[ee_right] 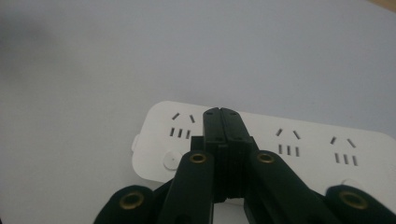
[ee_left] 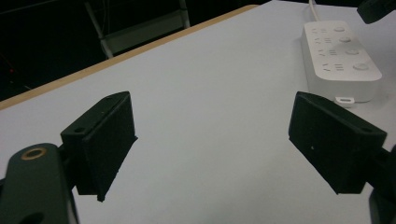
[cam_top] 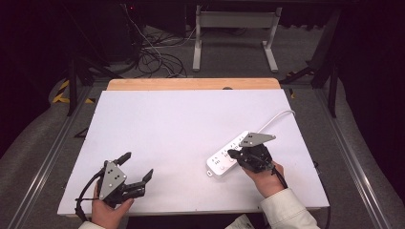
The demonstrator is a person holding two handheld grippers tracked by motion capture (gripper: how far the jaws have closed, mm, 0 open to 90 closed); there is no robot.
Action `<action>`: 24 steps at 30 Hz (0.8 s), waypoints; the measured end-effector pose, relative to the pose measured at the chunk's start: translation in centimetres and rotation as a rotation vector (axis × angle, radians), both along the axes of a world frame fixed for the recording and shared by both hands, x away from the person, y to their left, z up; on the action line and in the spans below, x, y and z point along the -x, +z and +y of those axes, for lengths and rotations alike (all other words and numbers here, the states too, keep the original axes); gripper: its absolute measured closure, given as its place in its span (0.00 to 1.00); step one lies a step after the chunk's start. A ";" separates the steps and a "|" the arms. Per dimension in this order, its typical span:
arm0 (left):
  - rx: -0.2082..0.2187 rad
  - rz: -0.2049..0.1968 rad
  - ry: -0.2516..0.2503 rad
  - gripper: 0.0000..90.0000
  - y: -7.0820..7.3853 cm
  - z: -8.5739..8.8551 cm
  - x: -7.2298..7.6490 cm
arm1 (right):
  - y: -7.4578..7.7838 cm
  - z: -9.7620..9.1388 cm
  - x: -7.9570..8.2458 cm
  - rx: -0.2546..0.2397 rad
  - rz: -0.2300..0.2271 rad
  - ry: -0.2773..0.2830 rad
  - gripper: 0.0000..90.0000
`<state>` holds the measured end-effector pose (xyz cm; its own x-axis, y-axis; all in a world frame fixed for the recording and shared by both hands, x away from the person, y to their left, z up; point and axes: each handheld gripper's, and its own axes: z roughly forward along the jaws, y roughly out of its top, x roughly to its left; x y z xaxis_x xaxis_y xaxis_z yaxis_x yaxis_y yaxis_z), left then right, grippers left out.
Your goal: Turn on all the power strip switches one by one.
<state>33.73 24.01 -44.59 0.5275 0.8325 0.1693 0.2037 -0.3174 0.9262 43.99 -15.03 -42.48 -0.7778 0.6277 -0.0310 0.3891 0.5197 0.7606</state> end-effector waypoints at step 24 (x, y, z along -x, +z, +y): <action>0.001 -0.001 -0.004 0.17 0.0 -0.1 0.0 | -3.0 2.6 1.1 0.042 0.057 -0.001 1.00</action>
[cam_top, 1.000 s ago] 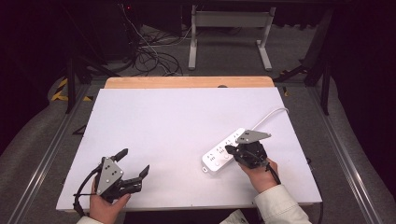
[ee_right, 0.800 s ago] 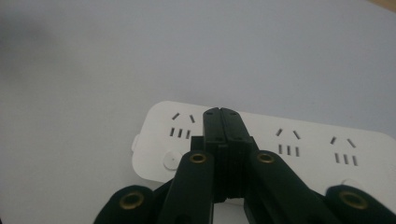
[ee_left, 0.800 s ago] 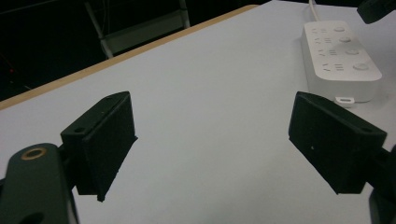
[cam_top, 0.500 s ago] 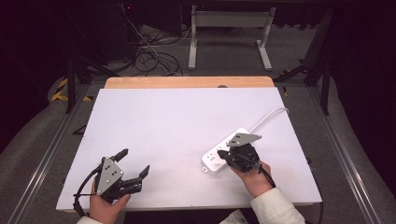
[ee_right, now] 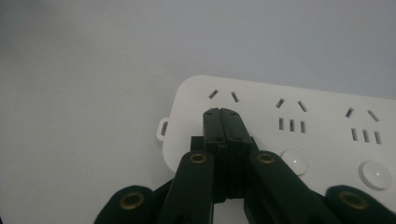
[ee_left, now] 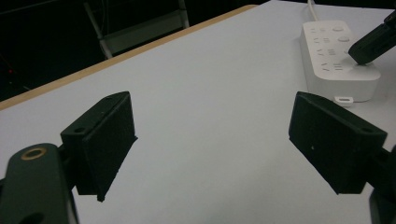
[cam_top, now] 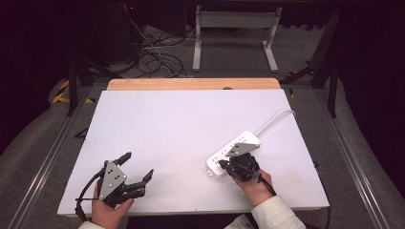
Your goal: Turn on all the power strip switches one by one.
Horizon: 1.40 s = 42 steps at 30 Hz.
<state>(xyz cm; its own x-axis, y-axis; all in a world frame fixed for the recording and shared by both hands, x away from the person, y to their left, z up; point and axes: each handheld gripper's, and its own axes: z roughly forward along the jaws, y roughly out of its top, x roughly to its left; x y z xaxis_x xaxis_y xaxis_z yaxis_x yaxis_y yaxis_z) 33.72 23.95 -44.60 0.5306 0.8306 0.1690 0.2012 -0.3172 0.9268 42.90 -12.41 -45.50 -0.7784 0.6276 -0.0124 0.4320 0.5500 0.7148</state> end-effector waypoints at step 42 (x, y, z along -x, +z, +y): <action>-0.016 -0.004 -0.005 0.16 0.0 -0.1 0.0 | -0.6 0.2 0.8 0.037 -0.047 -0.016 1.00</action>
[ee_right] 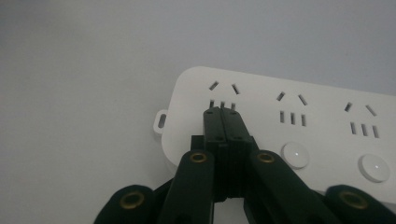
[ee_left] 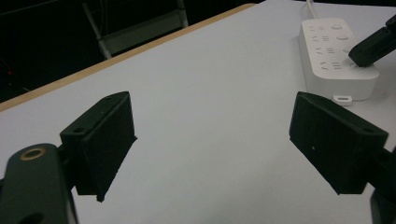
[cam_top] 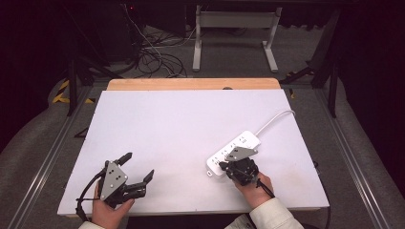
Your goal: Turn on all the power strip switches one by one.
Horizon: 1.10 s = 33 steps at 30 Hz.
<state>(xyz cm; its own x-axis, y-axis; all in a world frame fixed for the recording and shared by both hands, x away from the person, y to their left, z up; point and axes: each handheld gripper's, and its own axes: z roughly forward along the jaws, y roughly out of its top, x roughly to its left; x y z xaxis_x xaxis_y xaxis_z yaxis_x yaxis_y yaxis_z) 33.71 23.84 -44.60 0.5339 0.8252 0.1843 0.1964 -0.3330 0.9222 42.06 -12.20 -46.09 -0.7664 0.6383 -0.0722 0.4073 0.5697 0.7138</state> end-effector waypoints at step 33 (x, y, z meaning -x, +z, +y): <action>0.014 0.002 0.005 0.16 0.0 0.1 0.1 | 2.9 -0.9 1.0 -0.139 -0.108 0.050 1.00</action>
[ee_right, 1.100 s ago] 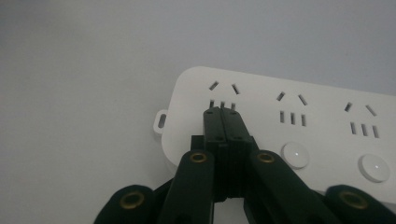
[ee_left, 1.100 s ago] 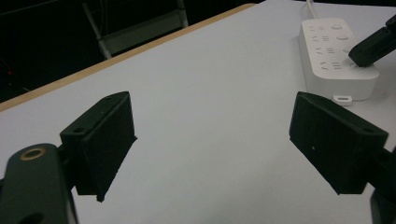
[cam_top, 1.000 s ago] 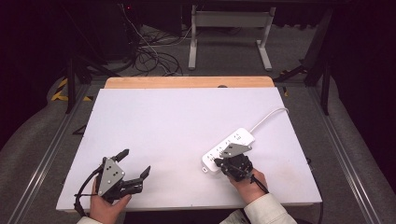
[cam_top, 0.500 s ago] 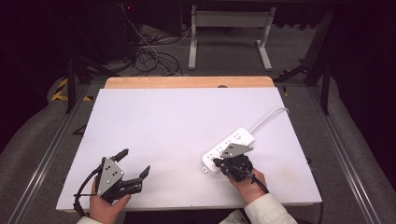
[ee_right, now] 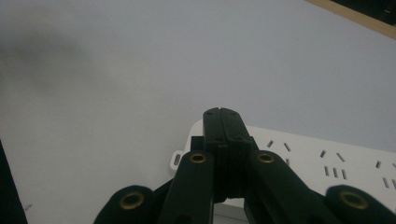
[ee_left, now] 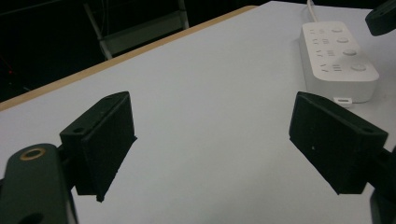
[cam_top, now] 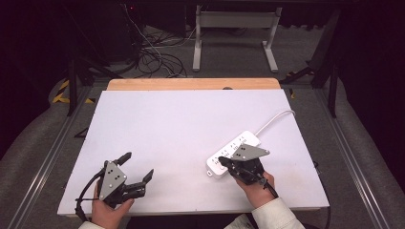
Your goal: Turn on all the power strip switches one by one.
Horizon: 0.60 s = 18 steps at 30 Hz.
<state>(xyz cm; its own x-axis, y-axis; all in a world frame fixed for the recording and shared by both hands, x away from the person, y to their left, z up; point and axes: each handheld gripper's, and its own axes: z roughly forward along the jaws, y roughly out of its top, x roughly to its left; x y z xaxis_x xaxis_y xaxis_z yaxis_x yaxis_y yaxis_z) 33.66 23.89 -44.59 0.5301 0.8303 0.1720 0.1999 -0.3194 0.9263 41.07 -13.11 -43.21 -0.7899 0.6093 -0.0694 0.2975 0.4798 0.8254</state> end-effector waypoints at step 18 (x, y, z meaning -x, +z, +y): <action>0.009 -0.006 0.004 0.15 0.3 0.3 0.2 | 1.4 -1.2 0.2 -0.060 -0.047 0.023 0.74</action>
<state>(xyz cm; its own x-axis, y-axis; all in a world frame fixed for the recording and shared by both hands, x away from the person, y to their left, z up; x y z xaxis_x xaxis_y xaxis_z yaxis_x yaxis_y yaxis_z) 33.44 24.19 -44.32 0.5254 0.8341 0.1680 0.1953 -0.3103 0.9304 40.90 -14.29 -41.86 -0.8004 0.5952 -0.0709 0.2472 0.4354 0.8656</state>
